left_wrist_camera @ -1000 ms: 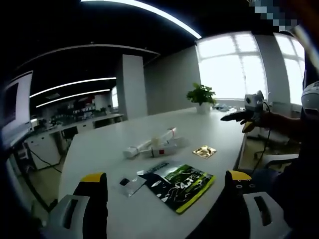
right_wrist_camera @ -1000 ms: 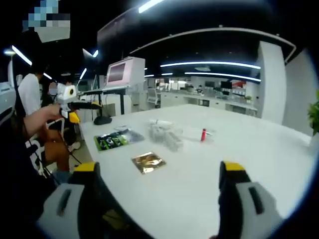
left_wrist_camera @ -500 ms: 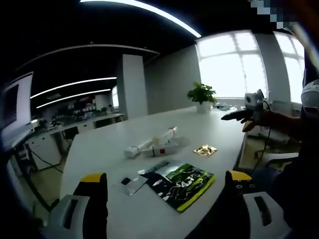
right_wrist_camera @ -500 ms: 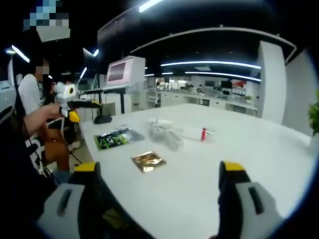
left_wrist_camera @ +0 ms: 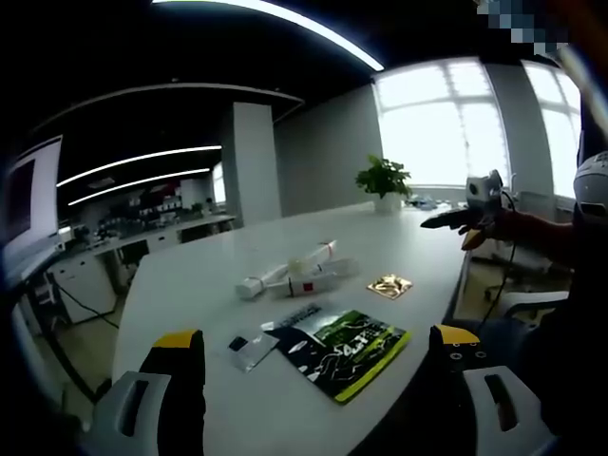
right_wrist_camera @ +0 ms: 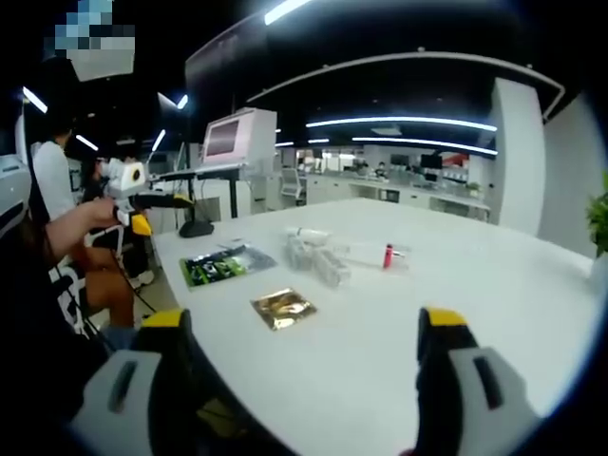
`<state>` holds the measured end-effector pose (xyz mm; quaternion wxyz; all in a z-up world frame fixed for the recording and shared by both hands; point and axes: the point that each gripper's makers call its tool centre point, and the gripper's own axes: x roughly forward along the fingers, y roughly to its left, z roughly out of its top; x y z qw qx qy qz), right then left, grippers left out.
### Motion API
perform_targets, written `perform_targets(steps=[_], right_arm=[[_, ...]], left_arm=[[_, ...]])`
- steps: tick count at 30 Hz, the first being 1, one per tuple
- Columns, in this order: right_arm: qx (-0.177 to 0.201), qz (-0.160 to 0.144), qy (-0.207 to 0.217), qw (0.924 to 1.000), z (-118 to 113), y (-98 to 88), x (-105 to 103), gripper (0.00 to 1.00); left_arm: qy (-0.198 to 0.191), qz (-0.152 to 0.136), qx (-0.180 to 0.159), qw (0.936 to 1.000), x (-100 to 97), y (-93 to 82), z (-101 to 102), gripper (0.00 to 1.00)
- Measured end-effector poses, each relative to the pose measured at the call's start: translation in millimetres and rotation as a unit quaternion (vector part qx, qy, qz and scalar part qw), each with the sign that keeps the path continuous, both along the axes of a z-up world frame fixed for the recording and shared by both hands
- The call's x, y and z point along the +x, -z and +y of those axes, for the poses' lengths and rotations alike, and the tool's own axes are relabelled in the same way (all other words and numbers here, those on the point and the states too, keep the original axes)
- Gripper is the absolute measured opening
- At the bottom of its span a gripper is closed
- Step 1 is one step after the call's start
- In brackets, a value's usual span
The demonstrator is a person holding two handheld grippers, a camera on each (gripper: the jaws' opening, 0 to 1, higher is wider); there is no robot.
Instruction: Arrange the skincare products in the storage area until every visible bottle or jar stands upright without overlapping.
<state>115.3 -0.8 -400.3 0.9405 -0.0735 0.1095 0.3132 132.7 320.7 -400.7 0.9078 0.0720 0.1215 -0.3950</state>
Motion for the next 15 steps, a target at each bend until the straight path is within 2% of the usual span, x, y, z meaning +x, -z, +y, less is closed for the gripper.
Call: perform_targets(steps=[15], right_arm=[[-0.002, 0.002, 0.003, 1.0, -1.8, 1.9, 0.4, 0.99]], left_arm=[[0.001, -0.003, 0.001, 1.0, -1.8, -1.0, -1.9, 1.0]])
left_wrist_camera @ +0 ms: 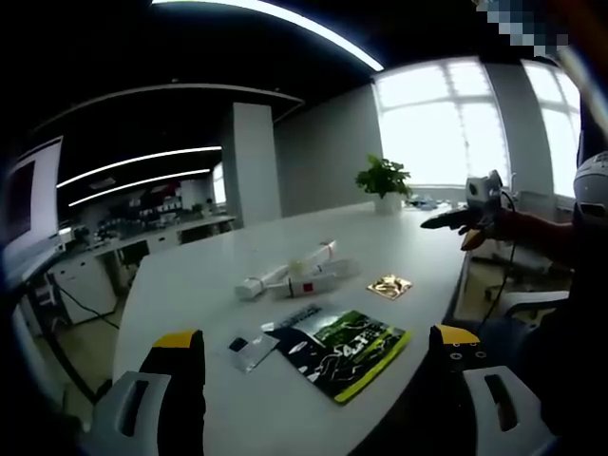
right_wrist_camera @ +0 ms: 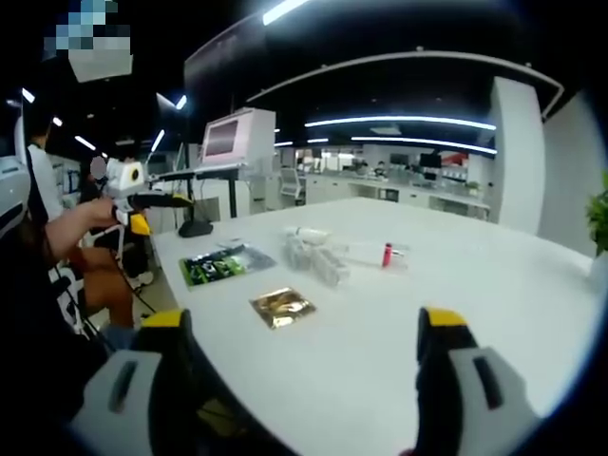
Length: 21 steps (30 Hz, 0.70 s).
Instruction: Arrange the skincare products in the storage area until every visible bottle or jar stands upright without overlapping.
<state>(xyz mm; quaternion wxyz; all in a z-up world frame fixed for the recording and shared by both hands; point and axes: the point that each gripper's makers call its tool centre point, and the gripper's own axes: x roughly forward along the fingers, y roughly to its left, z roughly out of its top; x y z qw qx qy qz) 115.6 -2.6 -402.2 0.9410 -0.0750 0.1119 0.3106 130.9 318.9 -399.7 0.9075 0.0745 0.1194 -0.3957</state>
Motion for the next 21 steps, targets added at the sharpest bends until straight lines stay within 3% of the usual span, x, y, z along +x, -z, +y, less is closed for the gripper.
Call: perform_targets(steps=[21], right_arm=[[0.003, 0.005, 0.002, 1.0, -1.1, 2.5, 1.5, 0.98]], left_arm=[[-0.003, 0.004, 0.002, 1.0, 0.8, 2.0, 0.8, 1.0]])
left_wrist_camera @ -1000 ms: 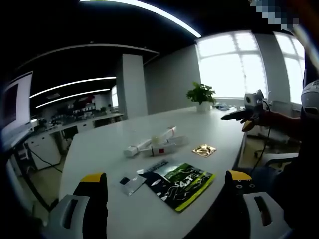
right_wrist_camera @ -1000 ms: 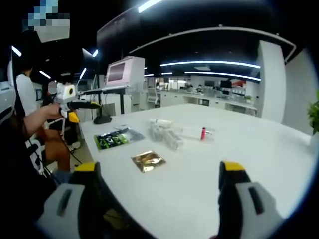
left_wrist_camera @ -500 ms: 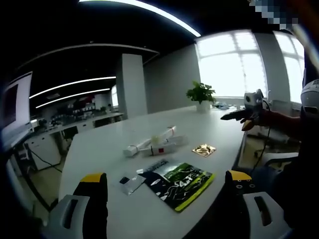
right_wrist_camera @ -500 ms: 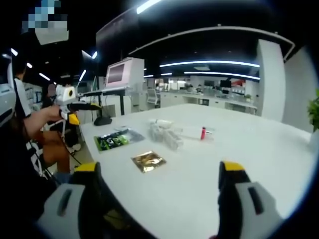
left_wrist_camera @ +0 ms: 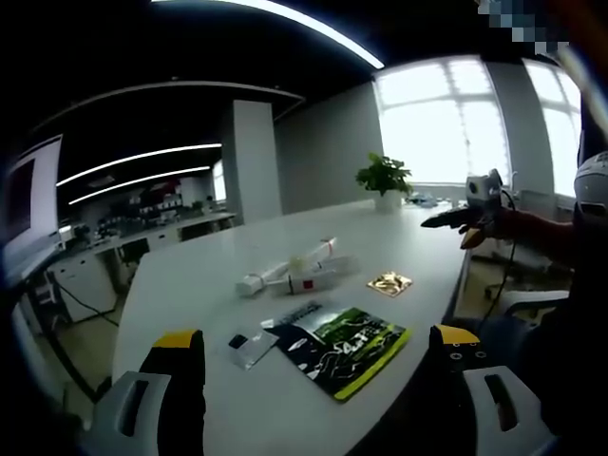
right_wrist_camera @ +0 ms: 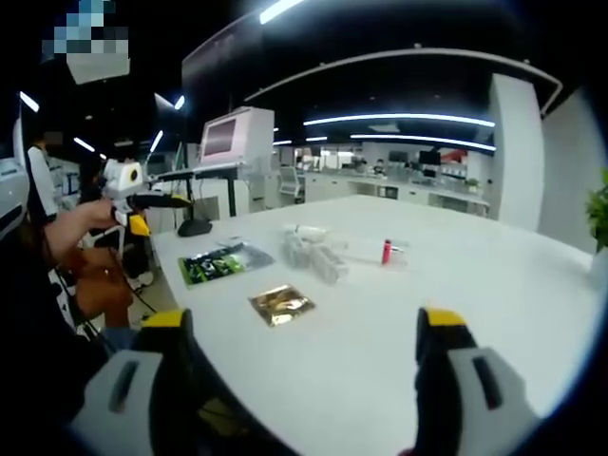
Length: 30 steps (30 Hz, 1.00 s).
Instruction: Arrange the skincare products in the storage area until every visible bottle or jar stands upright without overlapping.
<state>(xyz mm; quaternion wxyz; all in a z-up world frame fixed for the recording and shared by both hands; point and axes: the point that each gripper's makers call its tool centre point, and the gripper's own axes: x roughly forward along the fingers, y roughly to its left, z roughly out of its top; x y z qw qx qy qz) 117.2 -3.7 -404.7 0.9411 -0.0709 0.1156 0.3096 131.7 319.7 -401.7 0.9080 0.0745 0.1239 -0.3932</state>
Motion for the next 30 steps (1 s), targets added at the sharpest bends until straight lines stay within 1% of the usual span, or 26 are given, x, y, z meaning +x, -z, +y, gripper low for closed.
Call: perform_targets(steps=[3, 7, 11, 13, 15, 16, 20, 22, 26, 30], right_arm=[[0.01, -0.003, -0.004, 0.9999, 2.4, -3.2, -0.4, 0.99], [-0.002, 0.0, 0.001, 1.0, -0.9, -3.0, 3.2, 0.98], [-0.004, -0.008, -0.002, 1.0, -3.2, -14.6, 4.9, 0.98], [-0.017, -0.008, 0.001, 0.9998, -7.9, -17.3, 9.3, 0.98], [-0.028, -0.011, 0.003, 0.9995, -11.6, -20.9, 15.6, 0.97], [-0.034, -0.012, 0.002, 0.9993, -12.7, -23.6, 20.3, 0.97], [-0.066, -0.015, 0.001, 0.9977, -17.2, -29.3, 34.3, 0.96], [-0.069, -0.018, 0.0, 0.9975, -18.1, -33.8, 39.0, 0.96], [-0.087, -0.023, -0.004, 0.996, -20.5, -41.9, 49.4, 0.96], [-0.101, -0.023, -0.01, 0.9946, -19.8, -43.5, 56.9, 0.96]], left_arm=[[0.0, 0.001, -0.001, 1.0, 0.4, 0.9, -0.2, 1.0], [-0.007, 0.005, 0.0, 1.0, 3.2, 4.3, -0.3, 1.0], [-0.004, 0.004, -0.004, 1.0, 2.9, 6.4, -3.9, 1.0], [0.0, 0.003, -0.001, 1.0, 2.4, 7.8, -5.9, 1.0], [0.005, -0.006, 0.007, 0.9999, 2.5, 7.8, -6.2, 1.0], [0.006, -0.009, 0.004, 0.9999, 2.5, 6.5, -6.9, 1.0], [0.006, -0.003, 0.002, 1.0, 1.6, 9.1, -8.4, 1.0], [0.007, -0.002, 0.005, 1.0, 0.3, 11.3, -8.9, 1.0], [0.006, 0.0, 0.001, 1.0, -1.2, 12.6, -9.0, 1.0], [0.01, -0.002, -0.005, 0.9999, -3.1, 11.7, -11.0, 1.0]])
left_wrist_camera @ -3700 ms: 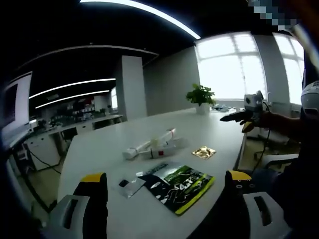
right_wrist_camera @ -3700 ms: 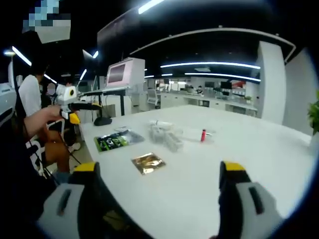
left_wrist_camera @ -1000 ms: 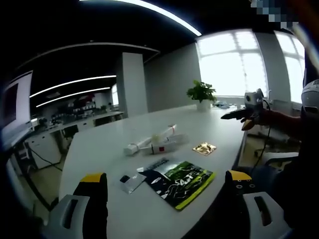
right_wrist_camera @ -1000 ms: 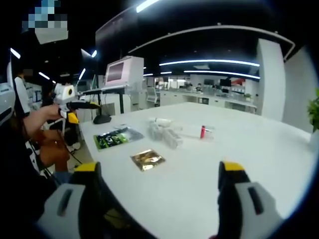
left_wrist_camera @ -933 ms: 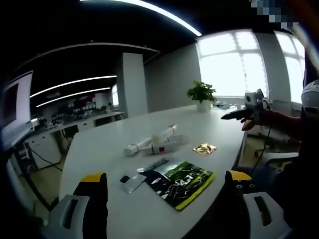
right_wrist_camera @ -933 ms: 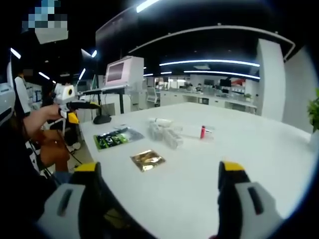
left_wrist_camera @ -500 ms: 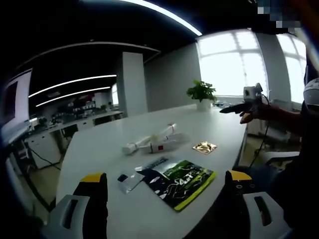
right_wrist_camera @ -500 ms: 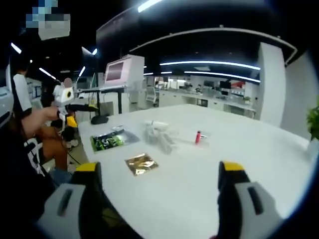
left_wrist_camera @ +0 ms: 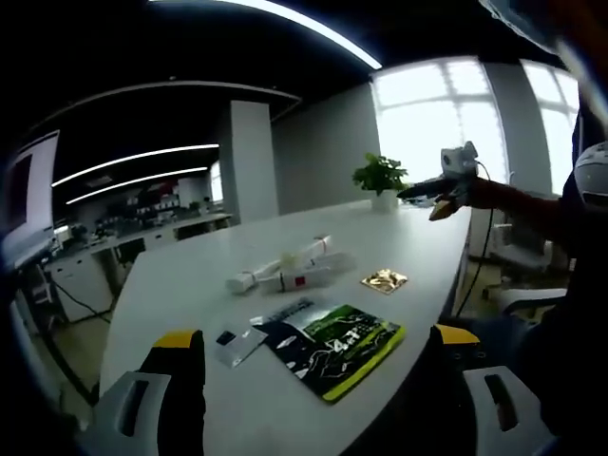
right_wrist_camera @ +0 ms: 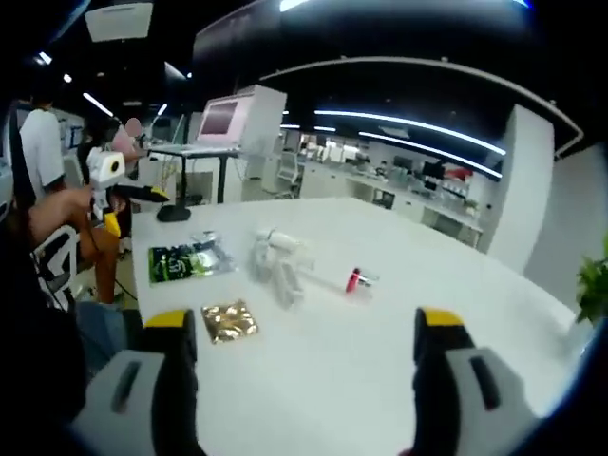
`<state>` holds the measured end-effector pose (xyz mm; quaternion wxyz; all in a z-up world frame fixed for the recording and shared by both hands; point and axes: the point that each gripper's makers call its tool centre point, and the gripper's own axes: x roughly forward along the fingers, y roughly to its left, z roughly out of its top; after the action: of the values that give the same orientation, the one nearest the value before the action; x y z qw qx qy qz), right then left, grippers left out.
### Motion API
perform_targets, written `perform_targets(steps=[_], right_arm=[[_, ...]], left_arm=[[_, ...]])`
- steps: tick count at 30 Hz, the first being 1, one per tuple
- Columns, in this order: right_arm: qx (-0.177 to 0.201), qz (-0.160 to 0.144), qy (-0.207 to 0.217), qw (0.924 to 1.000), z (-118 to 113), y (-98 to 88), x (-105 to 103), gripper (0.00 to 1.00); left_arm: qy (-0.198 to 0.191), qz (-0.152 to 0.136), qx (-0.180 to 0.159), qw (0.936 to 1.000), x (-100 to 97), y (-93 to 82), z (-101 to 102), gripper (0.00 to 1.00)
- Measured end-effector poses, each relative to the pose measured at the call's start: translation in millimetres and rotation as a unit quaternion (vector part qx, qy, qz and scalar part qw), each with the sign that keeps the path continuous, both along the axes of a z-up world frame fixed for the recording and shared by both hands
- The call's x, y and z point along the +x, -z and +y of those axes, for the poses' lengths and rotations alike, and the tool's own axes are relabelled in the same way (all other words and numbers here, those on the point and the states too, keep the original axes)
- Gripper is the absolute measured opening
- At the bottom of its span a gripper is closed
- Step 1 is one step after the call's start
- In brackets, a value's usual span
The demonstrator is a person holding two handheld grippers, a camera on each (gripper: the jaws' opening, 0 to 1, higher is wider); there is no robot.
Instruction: Arrange the skincare products in the storage area until every visible bottle or jar stands upright without overlapping.
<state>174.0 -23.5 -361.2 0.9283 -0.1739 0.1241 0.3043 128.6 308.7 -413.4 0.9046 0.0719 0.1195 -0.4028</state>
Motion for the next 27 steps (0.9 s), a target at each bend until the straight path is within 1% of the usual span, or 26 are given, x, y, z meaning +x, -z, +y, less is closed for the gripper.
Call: perform_targets(steps=[6, 12, 19, 27], right_arm=[[-0.02, 0.001, -0.01, 0.9998, 1.4, 0.1, 10.6, 0.96], [-0.027, 0.0, -0.015, 0.9995, 0.0, -2.1, 21.2, 0.95], [-0.035, 0.001, -0.019, 0.9992, -1.6, -2.8, 31.1, 0.95], [-0.041, 0.007, -0.023, 0.9989, -5.0, 1.0, 46.9, 0.94]], left_arm=[[-0.001, 0.001, -0.003, 1.0, -1.1, -0.3, 0.3, 1.0], [-0.002, 0.004, 0.001, 1.0, -3.9, 0.5, 1.4, 0.98], [-0.003, 0.005, 0.001, 1.0, -5.9, 2.3, 0.7, 0.99], [-0.005, 0.006, 0.001, 1.0, -6.5, 3.6, 0.3, 0.99]])
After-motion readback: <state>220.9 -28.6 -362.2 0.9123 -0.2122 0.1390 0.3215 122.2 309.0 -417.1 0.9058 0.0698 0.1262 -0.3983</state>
